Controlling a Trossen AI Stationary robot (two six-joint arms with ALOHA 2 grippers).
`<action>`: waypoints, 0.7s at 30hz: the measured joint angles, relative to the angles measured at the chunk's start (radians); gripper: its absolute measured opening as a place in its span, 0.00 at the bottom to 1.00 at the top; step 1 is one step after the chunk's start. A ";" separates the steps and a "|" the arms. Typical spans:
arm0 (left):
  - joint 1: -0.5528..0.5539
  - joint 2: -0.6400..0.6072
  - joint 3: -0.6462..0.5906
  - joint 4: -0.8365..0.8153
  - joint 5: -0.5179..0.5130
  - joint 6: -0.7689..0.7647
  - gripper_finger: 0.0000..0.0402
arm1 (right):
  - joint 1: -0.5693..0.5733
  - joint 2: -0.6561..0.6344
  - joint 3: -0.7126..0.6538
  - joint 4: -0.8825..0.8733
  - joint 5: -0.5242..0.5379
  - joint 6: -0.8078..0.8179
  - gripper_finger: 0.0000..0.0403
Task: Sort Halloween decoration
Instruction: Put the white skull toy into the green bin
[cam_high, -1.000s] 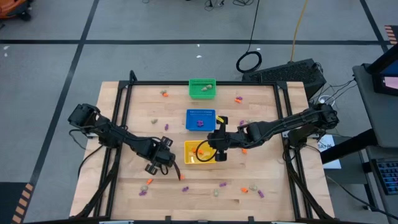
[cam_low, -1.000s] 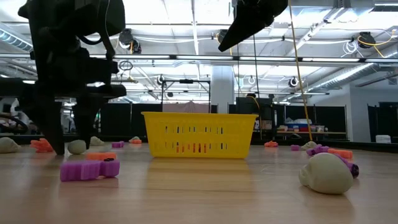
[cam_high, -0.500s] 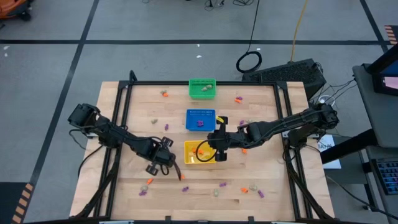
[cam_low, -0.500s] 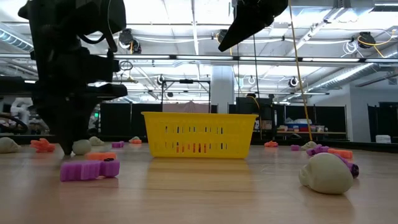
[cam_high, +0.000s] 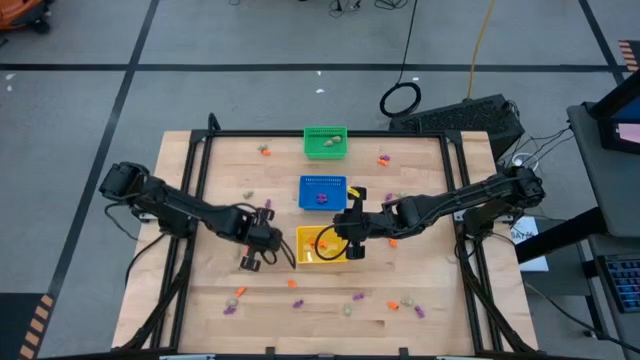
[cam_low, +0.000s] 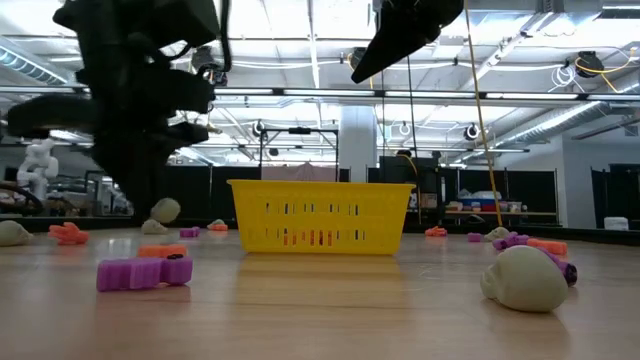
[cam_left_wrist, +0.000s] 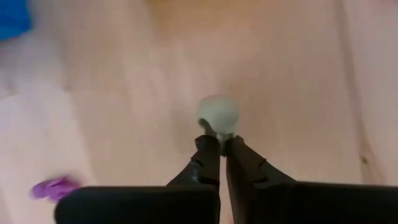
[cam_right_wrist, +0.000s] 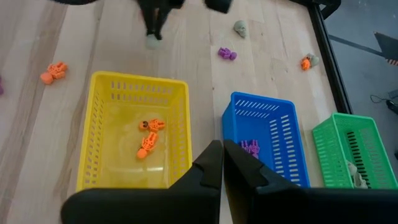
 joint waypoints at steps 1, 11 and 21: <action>0.016 -0.013 0.000 -0.003 0.000 -0.007 0.00 | 0.000 0.000 0.000 -0.002 0.000 0.001 0.00; 0.242 -0.134 0.002 0.021 0.003 -0.022 0.00 | 0.000 0.000 0.000 -0.011 0.000 0.003 0.00; 0.608 -0.104 0.113 0.204 0.052 0.113 0.00 | 0.000 0.000 0.000 -0.010 0.000 0.002 0.00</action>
